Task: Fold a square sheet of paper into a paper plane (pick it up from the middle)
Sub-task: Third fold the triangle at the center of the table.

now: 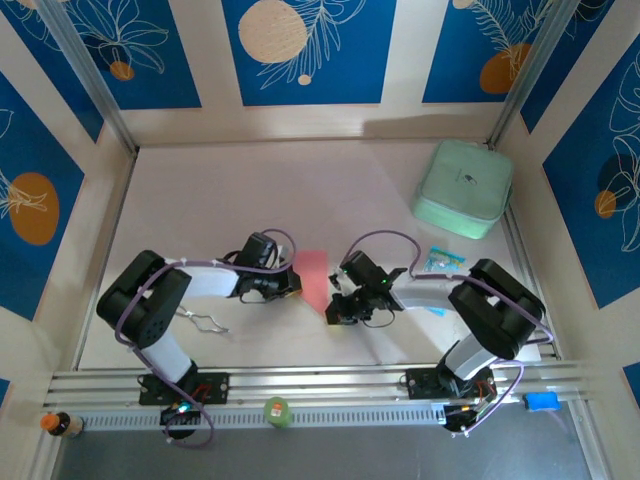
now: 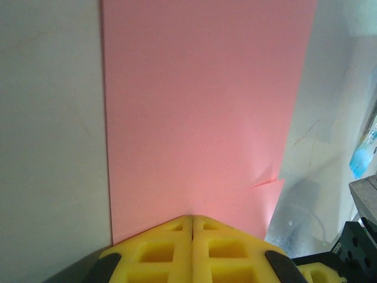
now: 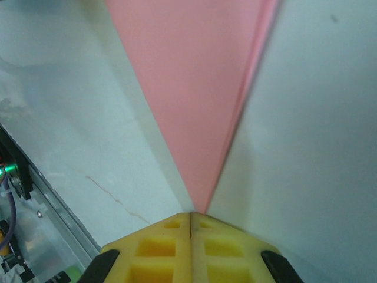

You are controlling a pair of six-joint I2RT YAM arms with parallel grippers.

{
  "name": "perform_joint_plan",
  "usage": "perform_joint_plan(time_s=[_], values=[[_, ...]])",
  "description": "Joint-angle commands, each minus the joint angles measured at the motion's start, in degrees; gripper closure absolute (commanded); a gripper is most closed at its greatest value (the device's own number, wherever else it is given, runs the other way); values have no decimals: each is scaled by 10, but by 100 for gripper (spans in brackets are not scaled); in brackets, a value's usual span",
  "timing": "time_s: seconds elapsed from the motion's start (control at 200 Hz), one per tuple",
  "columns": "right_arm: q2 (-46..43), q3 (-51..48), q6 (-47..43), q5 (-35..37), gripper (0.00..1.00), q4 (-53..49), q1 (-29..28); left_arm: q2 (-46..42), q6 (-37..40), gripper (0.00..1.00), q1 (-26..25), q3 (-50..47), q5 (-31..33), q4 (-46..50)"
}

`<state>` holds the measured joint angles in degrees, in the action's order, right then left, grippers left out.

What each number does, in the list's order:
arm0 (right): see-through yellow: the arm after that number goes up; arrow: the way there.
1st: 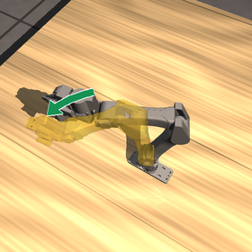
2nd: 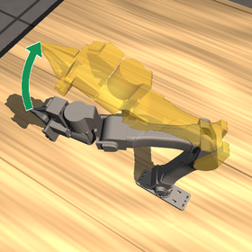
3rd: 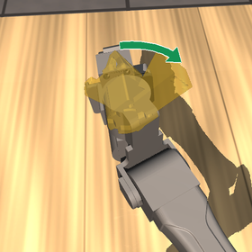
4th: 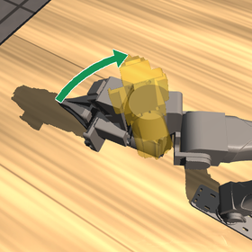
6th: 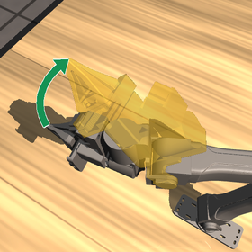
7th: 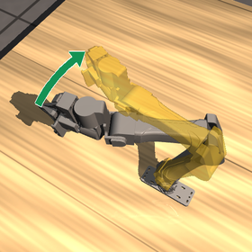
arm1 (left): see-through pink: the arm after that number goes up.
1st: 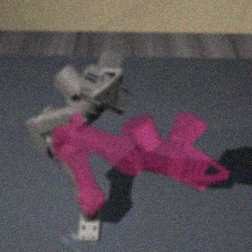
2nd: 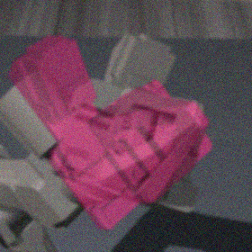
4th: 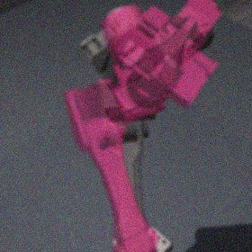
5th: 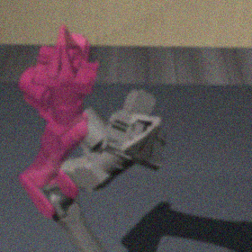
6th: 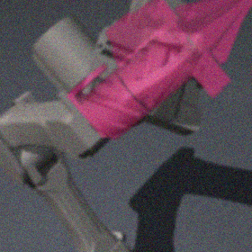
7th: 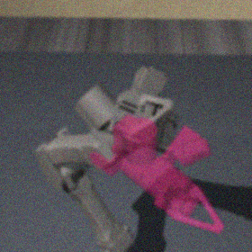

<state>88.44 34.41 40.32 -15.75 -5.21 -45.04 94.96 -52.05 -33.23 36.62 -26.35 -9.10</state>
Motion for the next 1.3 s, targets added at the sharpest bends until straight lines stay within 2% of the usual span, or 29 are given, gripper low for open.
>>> perform_joint_plan(time_s=[0.0,0.235,0.45,0.545,0.66,0.855,0.995,1.165,1.295], values=[[-30,-3,-3,32,98,-44,0,-2,-46,100,6,-40,43,2],[-54,37,26,102,95,-59,18,-62,-106,98,-16,-77,87,-35],[-2,99,28,78,80,-34,29,-171,-64,76,-22,-66,140,41],[35,128,24,59,77,-25,29,-200,-37,69,-17,-52,158,90],[75,153,21,49,74,-25,30,-203,-19,64,5,-49,134,106],[100,171,2,44,73,-36,34,-174,-10,62,34,-51,75,87],[104,170,-6,20,74,-26,39,-169,-17,63,40,-53,69,75],[89,160,0,56,72,-35,43,-167,-16,62,43,-50,64,76],[85,147,9,53,71,-17,51,-165,-17,62,45,-54,63,71]])
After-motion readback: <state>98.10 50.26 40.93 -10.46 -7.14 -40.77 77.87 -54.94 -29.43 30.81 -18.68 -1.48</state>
